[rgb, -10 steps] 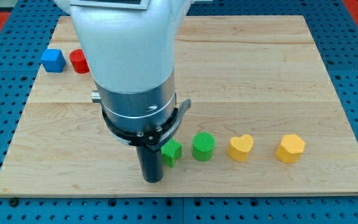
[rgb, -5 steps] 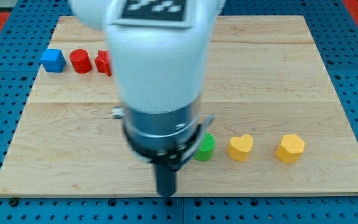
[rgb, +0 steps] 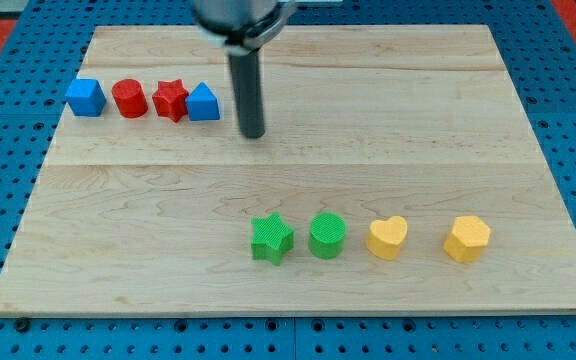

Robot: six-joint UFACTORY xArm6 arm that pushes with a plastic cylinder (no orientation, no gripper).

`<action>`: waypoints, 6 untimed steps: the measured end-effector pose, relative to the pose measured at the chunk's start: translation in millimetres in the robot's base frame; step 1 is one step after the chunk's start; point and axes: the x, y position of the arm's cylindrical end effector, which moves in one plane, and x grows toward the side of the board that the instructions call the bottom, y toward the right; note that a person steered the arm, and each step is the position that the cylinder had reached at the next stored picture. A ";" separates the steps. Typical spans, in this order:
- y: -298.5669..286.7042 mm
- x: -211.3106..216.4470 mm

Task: Slide blue triangle down towards bottom

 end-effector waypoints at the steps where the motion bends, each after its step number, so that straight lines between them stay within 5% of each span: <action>1: -19.5 -47.1; 6: -133.7 53.8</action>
